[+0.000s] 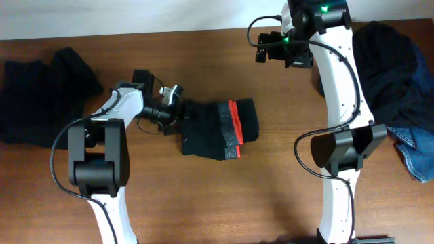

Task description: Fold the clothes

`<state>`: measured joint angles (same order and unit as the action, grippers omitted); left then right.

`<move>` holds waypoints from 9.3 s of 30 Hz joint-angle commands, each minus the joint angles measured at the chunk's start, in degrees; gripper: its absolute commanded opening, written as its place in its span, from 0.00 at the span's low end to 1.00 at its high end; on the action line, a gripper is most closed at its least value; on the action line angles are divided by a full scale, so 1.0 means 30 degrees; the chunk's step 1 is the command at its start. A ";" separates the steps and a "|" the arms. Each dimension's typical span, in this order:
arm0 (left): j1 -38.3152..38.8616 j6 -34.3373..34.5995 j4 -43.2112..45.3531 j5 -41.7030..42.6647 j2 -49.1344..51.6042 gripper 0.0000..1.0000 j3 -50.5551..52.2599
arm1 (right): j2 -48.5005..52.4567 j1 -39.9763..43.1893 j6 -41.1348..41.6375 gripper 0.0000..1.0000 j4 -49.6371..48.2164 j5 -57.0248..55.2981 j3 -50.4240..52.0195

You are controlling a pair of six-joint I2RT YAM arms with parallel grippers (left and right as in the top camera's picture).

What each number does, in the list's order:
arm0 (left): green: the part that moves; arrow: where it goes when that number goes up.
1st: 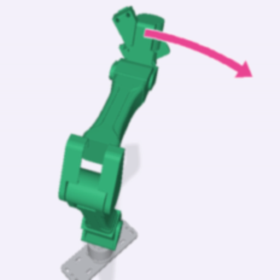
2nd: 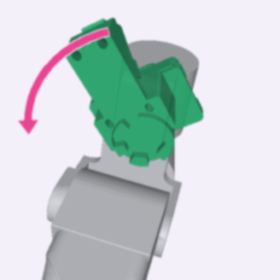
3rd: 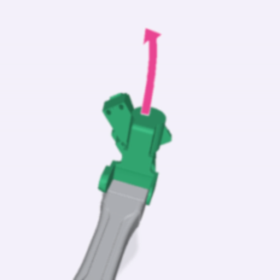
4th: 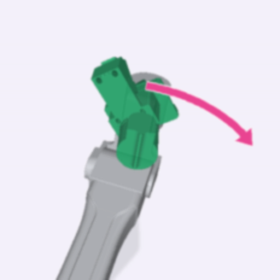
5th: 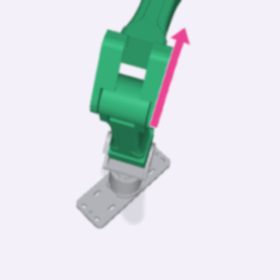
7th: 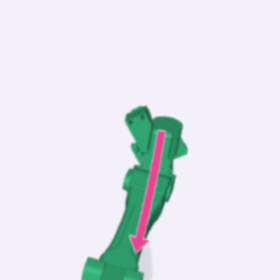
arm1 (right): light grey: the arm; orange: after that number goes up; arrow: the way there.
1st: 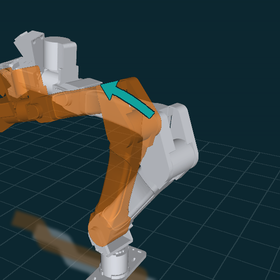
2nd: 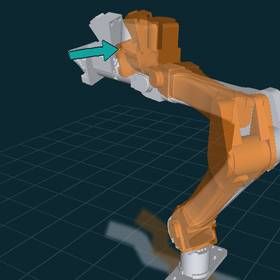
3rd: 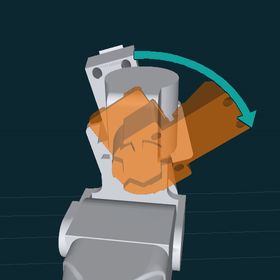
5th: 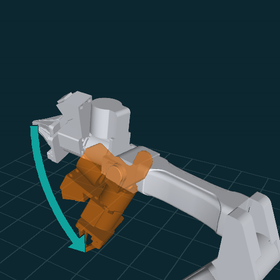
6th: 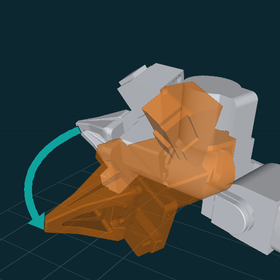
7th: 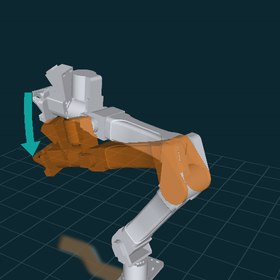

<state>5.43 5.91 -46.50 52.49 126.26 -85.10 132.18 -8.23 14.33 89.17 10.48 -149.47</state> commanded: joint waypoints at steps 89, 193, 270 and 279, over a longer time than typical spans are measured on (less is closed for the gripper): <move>-0.1333 0.1319 0.4896 0.2623 0.1909 0.00 -0.1953 | -0.0153 0.1392 -0.0641 0.99 0.1158 -0.0204 -0.0328; -1.8294 0.3541 -0.6659 -0.9377 -0.0379 0.15 -1.4753 | -0.0153 0.1377 -0.1209 0.99 0.1931 0.1435 -0.0328; -0.8553 -1.5110 -0.7053 -1.3369 0.1508 0.87 -1.4753 | -0.0153 0.1377 -0.1202 0.99 0.1982 0.1435 -0.0233; -0.7395 -1.5577 -0.6047 -1.3806 0.1872 0.87 -1.4753 | -0.0153 0.1377 -0.1209 0.99 0.2004 0.1428 -0.0233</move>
<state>-17.34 -39.13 -65.14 10.72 130.41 -128.11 132.18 -4.10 11.31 95.31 14.50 -149.47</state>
